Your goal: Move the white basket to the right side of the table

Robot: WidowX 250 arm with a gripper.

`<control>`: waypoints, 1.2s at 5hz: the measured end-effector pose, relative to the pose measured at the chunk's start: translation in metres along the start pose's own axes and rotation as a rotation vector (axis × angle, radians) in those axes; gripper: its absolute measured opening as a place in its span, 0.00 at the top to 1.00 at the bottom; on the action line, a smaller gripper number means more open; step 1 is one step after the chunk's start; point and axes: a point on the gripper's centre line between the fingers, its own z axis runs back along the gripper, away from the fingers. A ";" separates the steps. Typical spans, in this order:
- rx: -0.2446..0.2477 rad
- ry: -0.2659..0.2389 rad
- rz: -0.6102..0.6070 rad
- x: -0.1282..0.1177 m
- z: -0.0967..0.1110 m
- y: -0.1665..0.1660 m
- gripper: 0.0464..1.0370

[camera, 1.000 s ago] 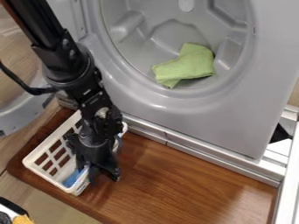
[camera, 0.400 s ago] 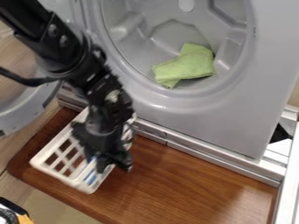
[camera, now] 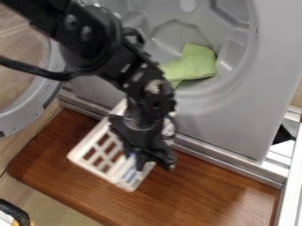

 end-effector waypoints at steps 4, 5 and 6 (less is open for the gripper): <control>-0.191 -0.025 -0.286 0.001 -0.028 -0.099 0.89; -0.202 -0.014 -0.300 -0.001 -0.034 -0.106 0.84; -0.241 -0.030 -0.233 -0.010 -0.034 -0.106 0.59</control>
